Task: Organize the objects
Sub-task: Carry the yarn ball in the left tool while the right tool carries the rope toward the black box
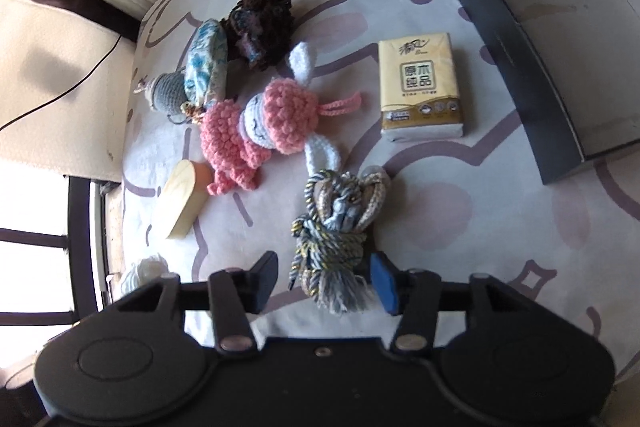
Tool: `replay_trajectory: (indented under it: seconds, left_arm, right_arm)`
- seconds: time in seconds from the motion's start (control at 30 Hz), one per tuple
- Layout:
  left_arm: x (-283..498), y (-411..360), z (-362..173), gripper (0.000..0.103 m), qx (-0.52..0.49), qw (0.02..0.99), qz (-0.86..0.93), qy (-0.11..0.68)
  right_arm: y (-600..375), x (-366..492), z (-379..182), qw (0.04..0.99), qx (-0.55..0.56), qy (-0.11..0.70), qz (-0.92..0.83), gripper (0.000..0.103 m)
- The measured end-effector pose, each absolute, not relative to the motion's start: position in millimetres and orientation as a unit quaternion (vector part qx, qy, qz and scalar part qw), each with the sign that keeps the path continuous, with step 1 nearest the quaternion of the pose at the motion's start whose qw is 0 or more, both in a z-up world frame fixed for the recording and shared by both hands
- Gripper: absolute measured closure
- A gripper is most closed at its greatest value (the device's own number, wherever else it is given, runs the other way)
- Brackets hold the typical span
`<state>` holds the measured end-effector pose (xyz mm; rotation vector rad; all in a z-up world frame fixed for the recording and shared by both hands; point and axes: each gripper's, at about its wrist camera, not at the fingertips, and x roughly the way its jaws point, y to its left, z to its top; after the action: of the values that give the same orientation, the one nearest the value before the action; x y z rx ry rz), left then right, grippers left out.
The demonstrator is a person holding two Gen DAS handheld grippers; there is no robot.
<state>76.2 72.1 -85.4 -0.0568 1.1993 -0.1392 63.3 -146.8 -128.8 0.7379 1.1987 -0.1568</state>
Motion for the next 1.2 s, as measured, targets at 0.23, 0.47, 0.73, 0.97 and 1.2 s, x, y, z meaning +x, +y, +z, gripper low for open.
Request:
replay_trajectory:
  seconds: [0.23,0.47,0.73,0.97,1.2]
  left_arm:
    - [78,68,-82,0.066,-0.027,0.825,-0.068,0.560]
    - [83,66,-80,0.066,-0.029,0.826,-0.069,0.559]
    - [88,66,-75,0.066,-0.033,0.829,-0.063,0.555]
    - [86,57,-61,0.066,-0.033,0.840,-0.069,0.538]
    - [81,44,-60,0.066,-0.026,0.839,-0.077,0.538]
  right_arm:
    - [-143,76,-144,0.745,0.347,0.563,-0.089,0.050]
    - [-126,89,-158,0.754,0.300,0.579,-0.083,0.060]
    - [-124,78,-134,0.776,0.237,0.581,-0.060,0.061]
    - [-133,59,-93,0.827,0.178,0.532,-0.043,0.061]
    - [-136,46,-85,0.830,0.175,0.529,-0.040,0.061]
